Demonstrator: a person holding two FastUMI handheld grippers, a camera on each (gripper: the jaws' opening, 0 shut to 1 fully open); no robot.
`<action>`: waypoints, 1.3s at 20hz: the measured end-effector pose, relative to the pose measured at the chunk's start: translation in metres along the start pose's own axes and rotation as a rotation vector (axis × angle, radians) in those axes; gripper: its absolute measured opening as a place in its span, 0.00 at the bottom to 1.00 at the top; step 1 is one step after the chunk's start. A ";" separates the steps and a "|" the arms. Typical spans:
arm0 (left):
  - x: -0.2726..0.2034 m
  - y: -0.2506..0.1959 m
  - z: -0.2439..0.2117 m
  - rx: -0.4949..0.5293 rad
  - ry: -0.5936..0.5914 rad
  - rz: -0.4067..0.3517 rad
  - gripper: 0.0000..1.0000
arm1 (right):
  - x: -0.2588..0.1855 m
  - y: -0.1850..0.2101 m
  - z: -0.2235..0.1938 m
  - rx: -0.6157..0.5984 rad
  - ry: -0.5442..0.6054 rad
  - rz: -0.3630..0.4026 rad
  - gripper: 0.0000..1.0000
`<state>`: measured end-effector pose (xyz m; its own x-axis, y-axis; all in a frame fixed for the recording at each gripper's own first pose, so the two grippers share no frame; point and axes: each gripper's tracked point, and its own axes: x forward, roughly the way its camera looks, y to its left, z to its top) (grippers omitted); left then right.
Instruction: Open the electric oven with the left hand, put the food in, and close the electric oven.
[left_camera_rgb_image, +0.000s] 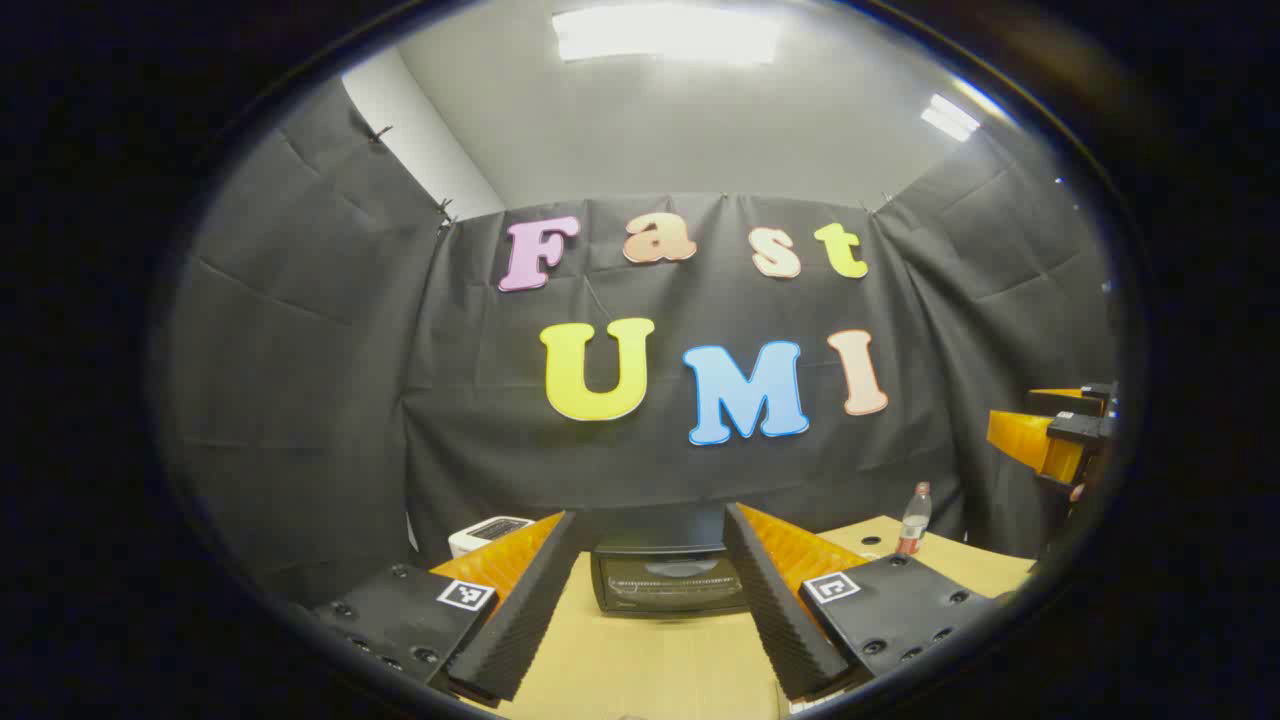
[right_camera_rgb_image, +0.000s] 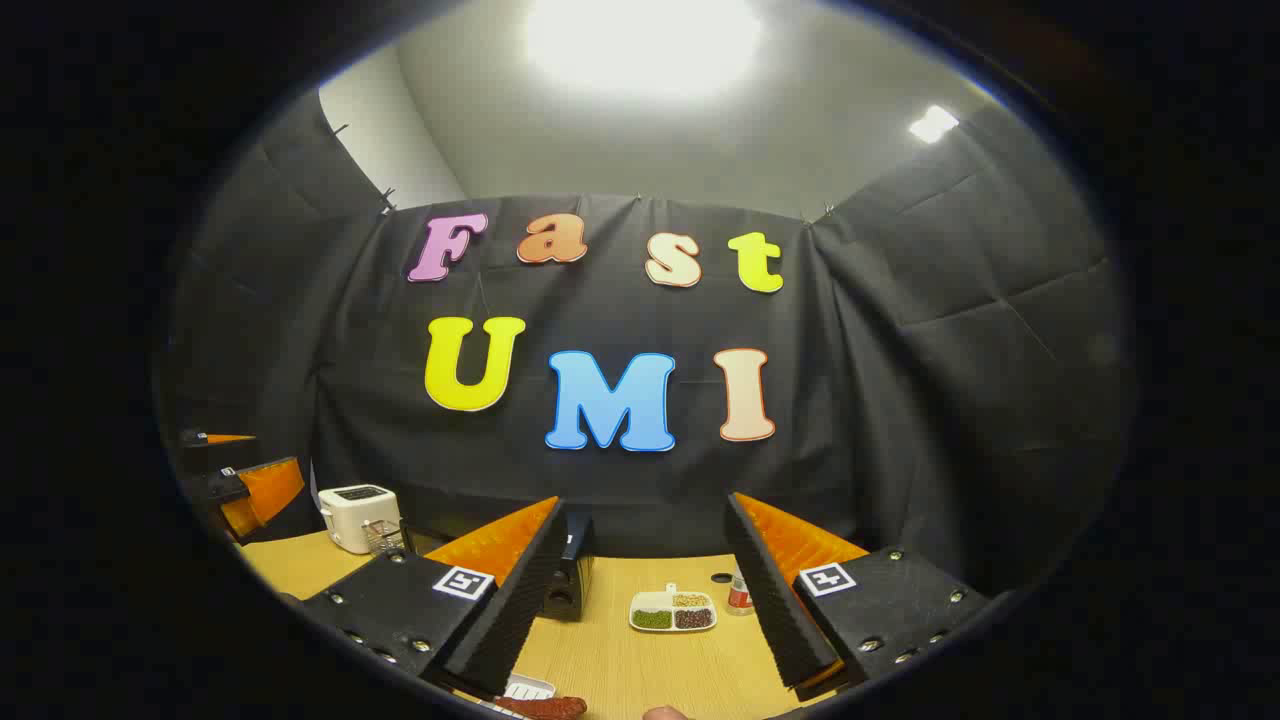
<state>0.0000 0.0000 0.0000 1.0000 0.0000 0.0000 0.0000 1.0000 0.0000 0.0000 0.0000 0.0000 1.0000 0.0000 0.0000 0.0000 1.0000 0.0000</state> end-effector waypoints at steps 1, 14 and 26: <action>-0.001 -0.001 0.001 -0.001 0.000 -0.001 0.96 | 0.000 -0.002 0.000 0.001 -0.001 -0.003 0.95; -0.008 -0.004 0.001 -0.003 0.002 -0.001 1.00 | -0.009 -0.011 0.000 0.003 -0.001 -0.022 0.95; -0.004 -0.015 0.008 -0.035 -0.013 0.034 0.96 | -0.015 -0.028 -0.008 0.022 0.005 0.031 0.95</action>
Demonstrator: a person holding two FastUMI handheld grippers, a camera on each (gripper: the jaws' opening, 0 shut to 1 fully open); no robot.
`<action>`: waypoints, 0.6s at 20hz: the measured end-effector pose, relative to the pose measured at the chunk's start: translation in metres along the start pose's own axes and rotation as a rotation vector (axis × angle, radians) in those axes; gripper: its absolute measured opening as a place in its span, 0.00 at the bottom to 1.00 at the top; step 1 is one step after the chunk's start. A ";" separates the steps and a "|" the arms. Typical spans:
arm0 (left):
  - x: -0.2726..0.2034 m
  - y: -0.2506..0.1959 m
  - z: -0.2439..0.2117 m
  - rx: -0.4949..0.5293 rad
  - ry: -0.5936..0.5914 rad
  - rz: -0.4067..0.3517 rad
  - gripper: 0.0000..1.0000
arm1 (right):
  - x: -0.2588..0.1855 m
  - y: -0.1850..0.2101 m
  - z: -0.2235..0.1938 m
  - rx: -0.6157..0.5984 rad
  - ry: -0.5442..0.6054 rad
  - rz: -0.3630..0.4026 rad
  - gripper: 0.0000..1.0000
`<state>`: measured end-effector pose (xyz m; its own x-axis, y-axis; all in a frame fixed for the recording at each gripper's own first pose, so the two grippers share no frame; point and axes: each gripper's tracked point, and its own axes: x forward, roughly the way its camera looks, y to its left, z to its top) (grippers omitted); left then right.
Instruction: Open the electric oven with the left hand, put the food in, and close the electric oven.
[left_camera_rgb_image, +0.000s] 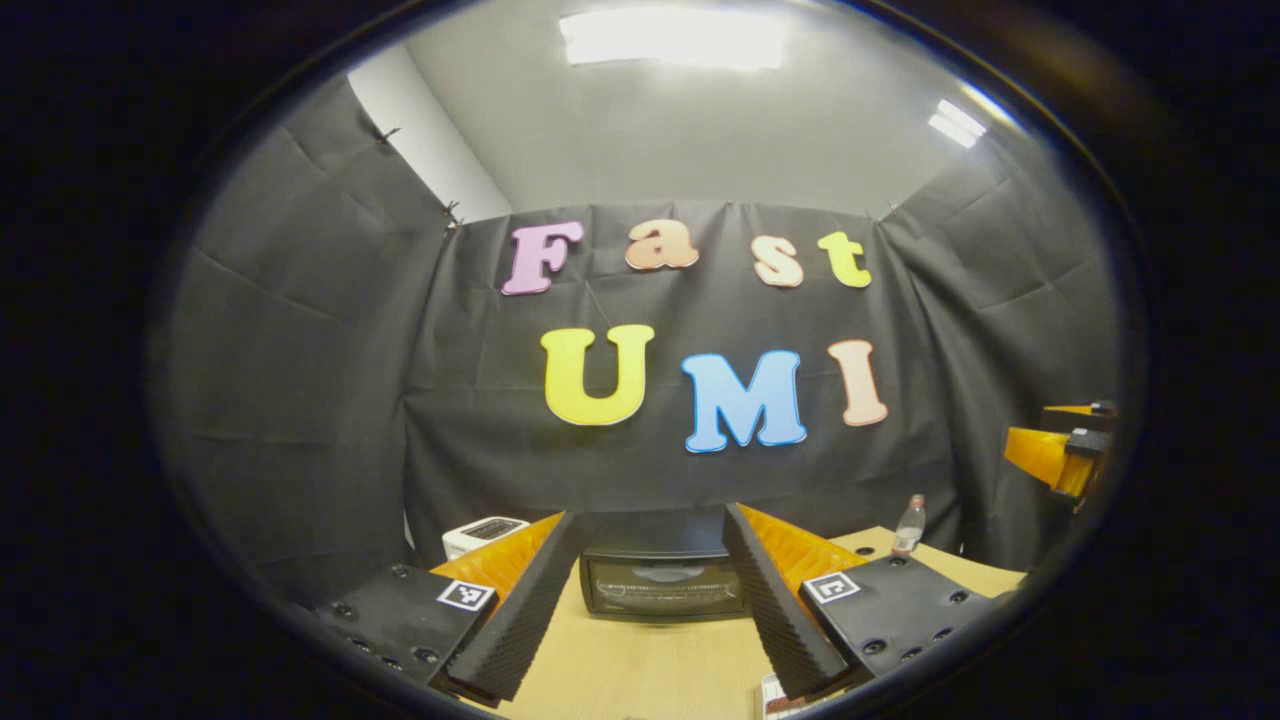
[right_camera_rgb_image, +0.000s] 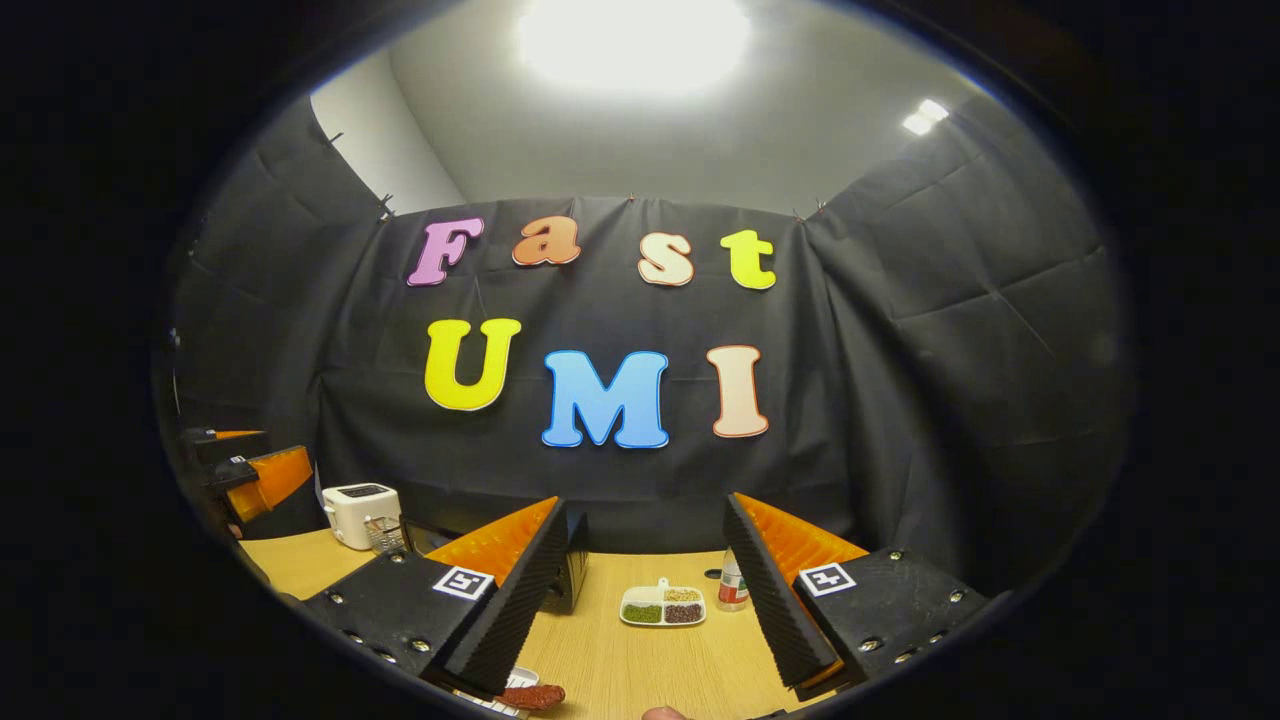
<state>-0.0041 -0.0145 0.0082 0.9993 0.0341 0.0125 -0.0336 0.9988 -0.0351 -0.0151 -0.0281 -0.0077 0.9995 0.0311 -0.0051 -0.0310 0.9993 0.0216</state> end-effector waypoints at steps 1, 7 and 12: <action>0.002 0.000 -0.001 -0.006 0.002 0.007 0.96 | -0.001 -0.001 -0.001 0.006 0.000 0.013 0.95; 0.029 -0.002 -0.010 0.026 0.013 0.016 1.00 | -0.002 -0.012 -0.003 0.017 -0.004 0.036 0.95; 0.074 -0.008 -0.027 0.015 0.029 -0.015 0.96 | 0.008 -0.016 -0.010 0.004 0.014 -0.014 0.95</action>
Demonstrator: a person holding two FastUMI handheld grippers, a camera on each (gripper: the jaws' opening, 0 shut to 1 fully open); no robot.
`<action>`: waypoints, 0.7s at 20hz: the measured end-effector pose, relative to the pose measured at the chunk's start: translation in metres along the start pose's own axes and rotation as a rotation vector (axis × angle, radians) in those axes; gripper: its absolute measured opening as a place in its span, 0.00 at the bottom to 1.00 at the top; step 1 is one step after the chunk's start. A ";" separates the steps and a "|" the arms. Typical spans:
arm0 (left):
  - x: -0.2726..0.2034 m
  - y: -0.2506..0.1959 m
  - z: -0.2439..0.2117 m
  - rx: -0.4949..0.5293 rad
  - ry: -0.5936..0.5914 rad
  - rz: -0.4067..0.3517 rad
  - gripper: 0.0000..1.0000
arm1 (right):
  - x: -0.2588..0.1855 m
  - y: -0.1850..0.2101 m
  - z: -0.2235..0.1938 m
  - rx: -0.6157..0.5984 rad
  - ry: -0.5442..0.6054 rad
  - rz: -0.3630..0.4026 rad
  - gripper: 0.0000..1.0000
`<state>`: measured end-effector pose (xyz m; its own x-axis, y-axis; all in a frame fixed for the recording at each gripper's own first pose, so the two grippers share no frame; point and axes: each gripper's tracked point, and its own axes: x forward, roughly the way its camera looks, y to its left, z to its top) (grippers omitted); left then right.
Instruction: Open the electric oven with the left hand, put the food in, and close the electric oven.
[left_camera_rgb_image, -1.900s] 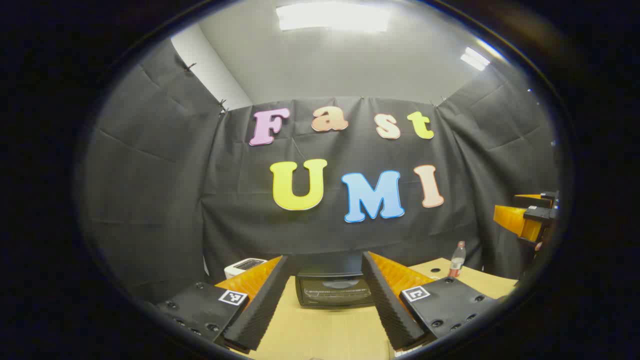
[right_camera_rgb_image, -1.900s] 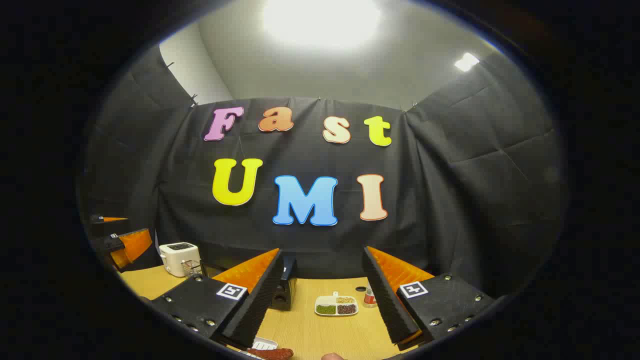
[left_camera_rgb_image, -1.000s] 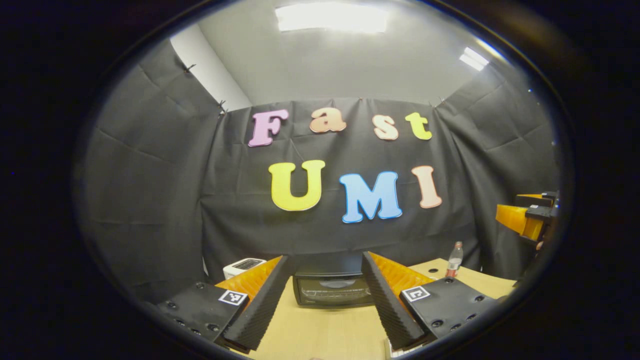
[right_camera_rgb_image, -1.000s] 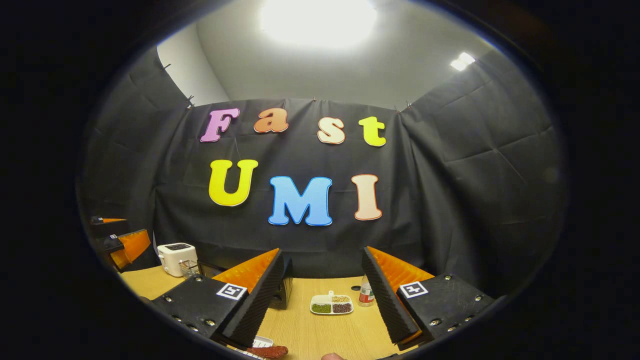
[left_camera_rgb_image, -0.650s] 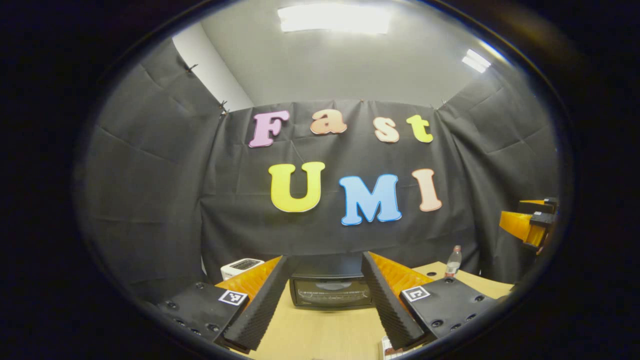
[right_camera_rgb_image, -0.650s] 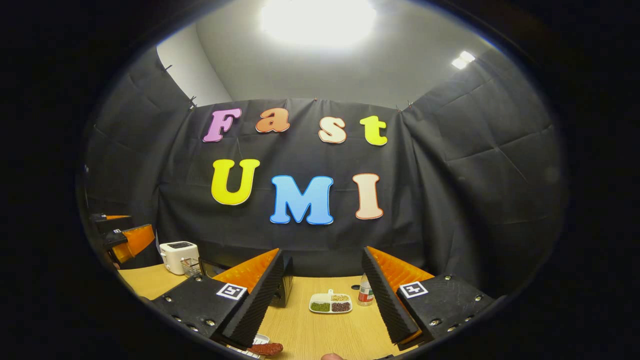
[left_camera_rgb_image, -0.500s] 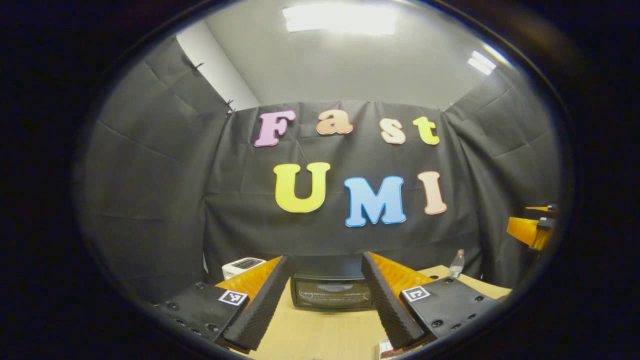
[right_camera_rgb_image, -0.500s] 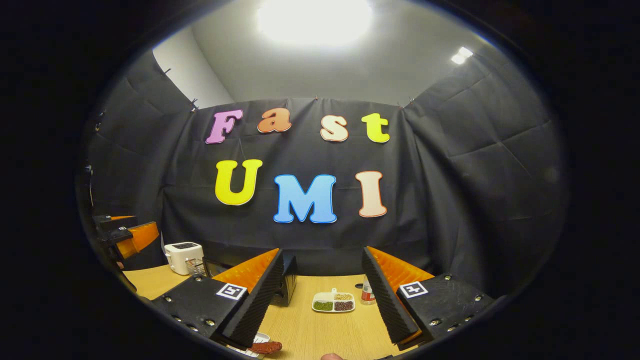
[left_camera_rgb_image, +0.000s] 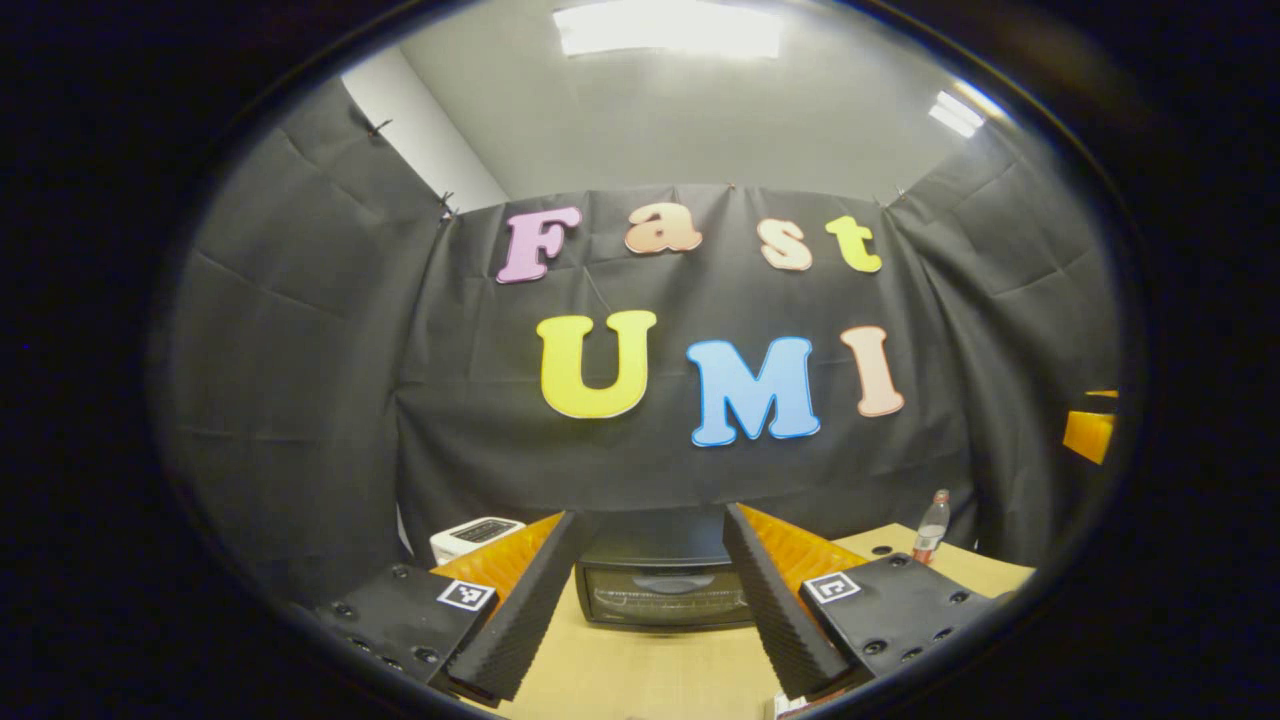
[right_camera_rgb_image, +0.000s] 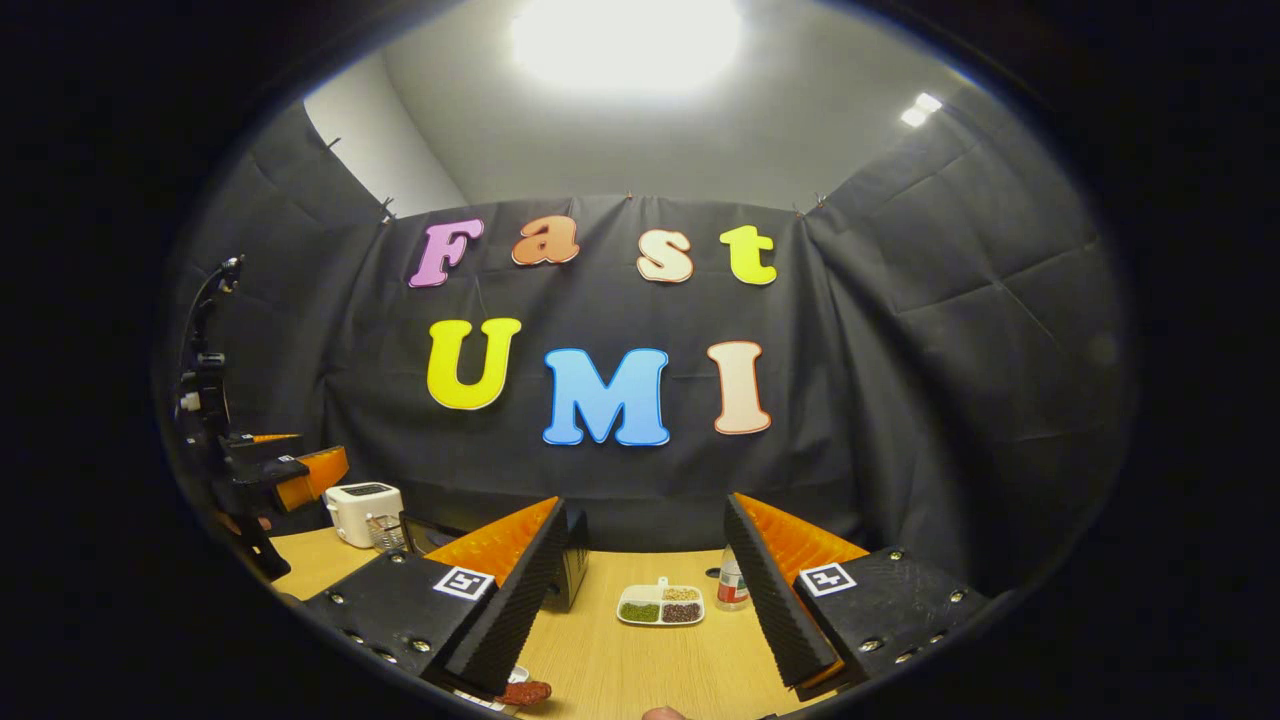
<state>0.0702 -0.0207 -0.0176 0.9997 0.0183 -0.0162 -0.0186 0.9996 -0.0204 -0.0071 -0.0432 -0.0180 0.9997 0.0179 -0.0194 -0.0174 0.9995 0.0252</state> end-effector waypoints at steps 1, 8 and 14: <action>0.012 -0.002 -0.003 -0.003 -0.004 -0.013 0.96 | 0.001 0.001 0.000 0.004 0.000 -0.012 0.95; 0.084 -0.003 -0.039 -0.007 0.026 -0.081 1.00 | 0.023 0.009 0.004 -0.024 -0.006 -0.105 0.95; 0.136 -0.011 -0.081 0.008 0.054 -0.126 0.96 | 0.036 0.017 0.005 -0.055 -0.003 -0.163 0.95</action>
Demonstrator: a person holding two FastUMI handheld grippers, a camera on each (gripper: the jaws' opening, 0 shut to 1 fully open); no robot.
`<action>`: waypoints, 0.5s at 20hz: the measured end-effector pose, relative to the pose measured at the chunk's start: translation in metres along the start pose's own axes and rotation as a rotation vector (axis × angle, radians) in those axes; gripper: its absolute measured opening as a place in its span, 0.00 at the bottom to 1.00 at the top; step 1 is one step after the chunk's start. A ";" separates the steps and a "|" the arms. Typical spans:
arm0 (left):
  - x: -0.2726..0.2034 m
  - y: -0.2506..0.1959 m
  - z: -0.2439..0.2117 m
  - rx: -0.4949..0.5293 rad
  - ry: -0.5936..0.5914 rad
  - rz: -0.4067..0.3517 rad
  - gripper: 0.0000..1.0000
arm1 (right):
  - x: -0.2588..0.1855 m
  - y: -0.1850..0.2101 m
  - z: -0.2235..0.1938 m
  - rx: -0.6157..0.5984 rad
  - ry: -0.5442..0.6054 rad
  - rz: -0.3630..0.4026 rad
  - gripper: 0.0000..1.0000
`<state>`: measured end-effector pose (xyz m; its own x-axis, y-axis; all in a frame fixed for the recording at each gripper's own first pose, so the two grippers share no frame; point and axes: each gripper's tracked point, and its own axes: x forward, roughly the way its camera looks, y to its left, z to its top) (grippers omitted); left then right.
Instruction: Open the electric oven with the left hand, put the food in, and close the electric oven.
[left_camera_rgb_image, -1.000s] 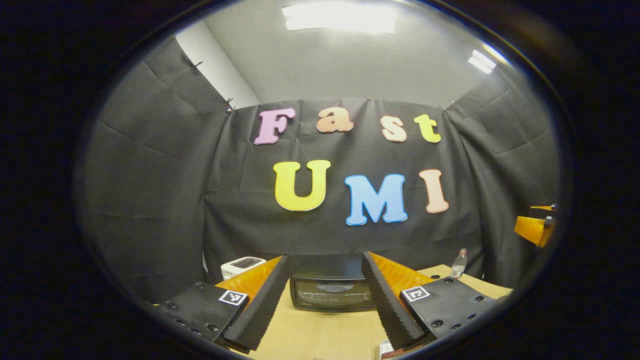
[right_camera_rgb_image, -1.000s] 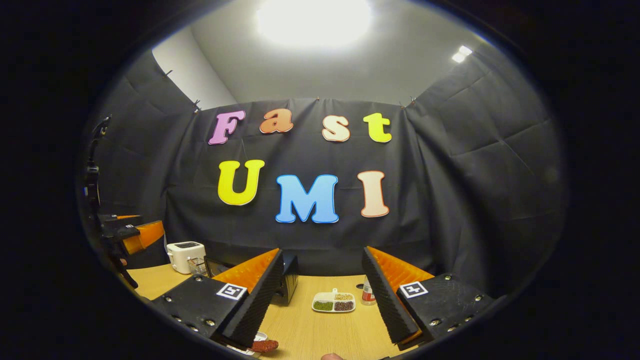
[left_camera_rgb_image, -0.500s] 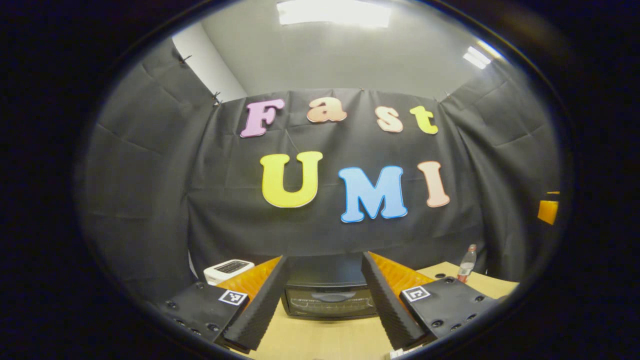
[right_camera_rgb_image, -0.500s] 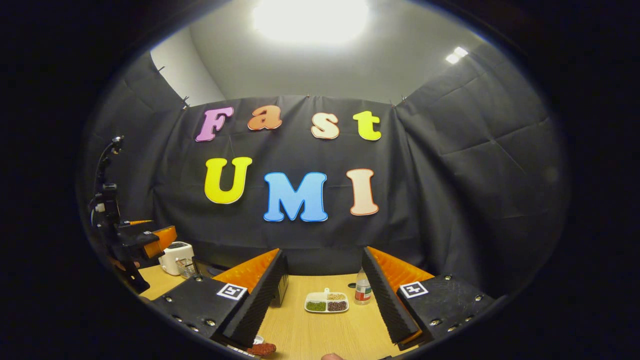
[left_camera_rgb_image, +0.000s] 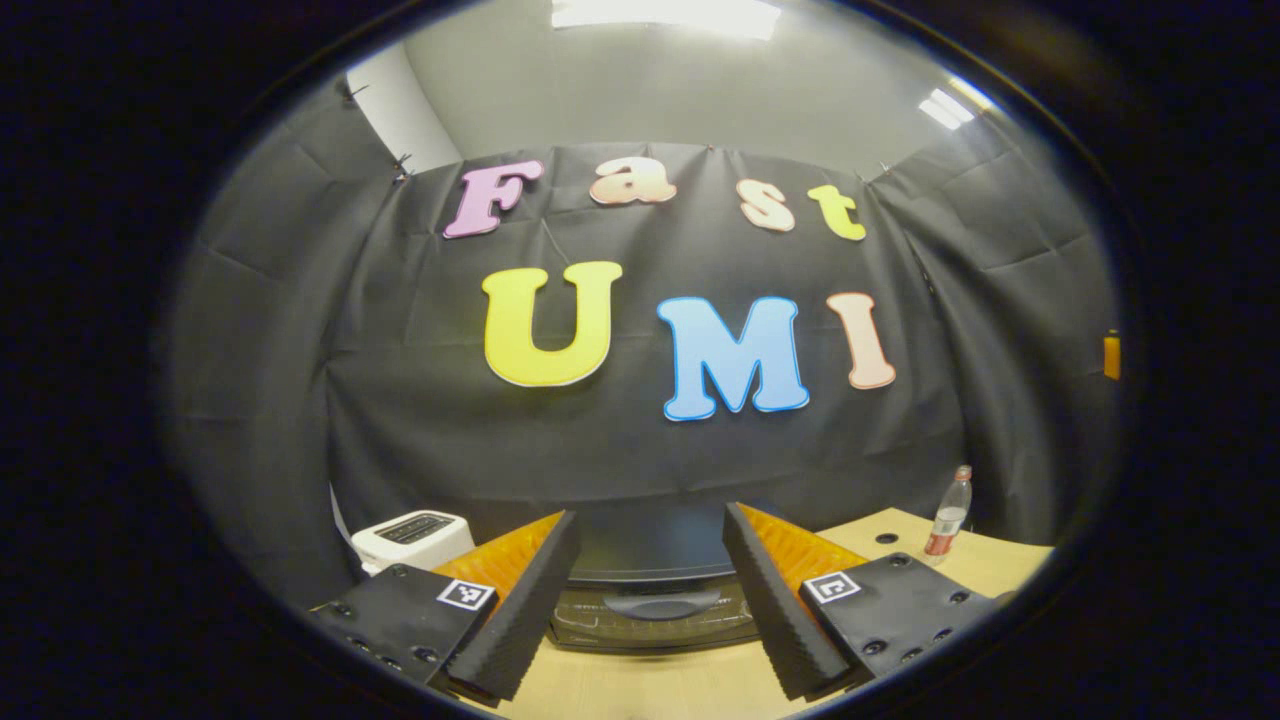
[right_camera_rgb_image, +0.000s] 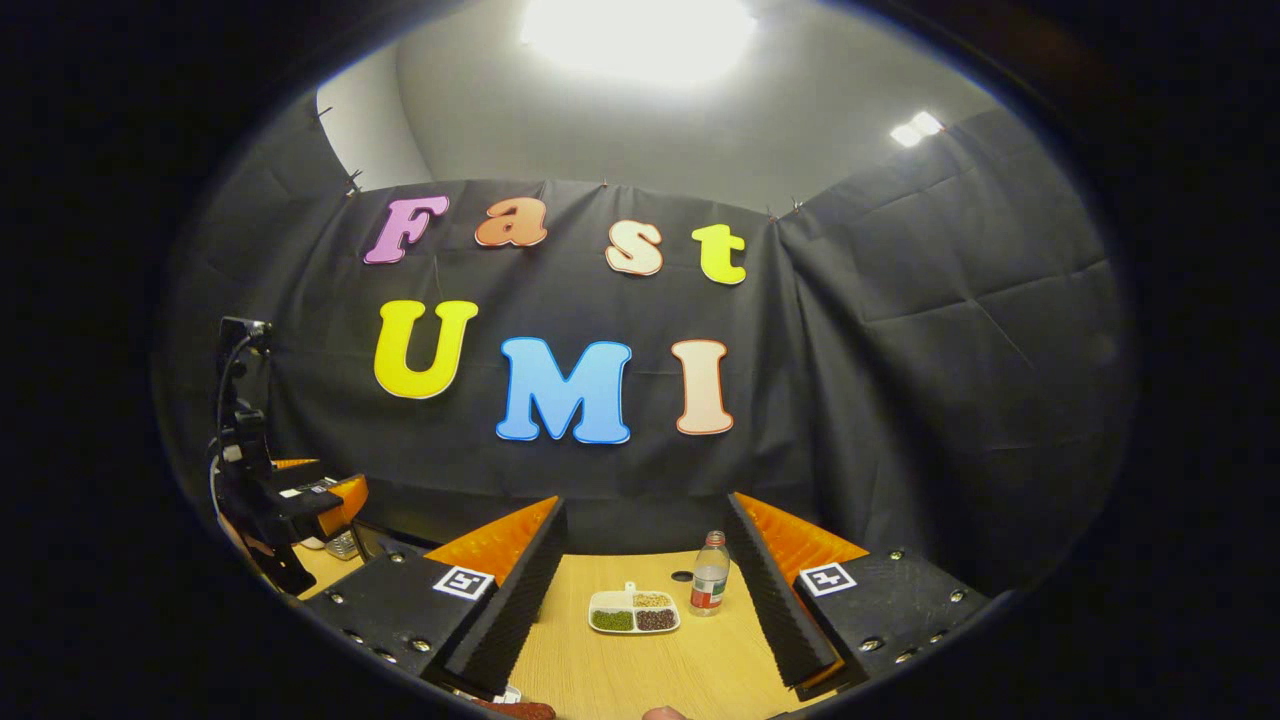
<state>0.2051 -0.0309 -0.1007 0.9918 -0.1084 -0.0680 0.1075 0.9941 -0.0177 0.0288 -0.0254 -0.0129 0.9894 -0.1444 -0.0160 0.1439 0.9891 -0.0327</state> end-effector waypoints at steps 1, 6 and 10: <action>0.008 -0.001 -0.008 0.002 0.012 -0.007 0.96 | 0.001 0.001 0.001 -0.005 -0.001 -0.012 0.95; 0.049 -0.010 -0.051 0.004 0.065 -0.038 0.96 | 0.006 0.002 -0.007 -0.031 0.027 -0.055 0.95; 0.077 -0.019 -0.082 0.036 0.095 -0.051 1.00 | 0.007 0.004 -0.008 -0.062 0.045 -0.074 0.95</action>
<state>0.2732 -0.0584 -0.1877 0.9742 -0.1574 -0.1618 0.1614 0.9868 0.0120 0.0365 -0.0232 -0.0212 0.9740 -0.2195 -0.0564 0.2134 0.9721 -0.0974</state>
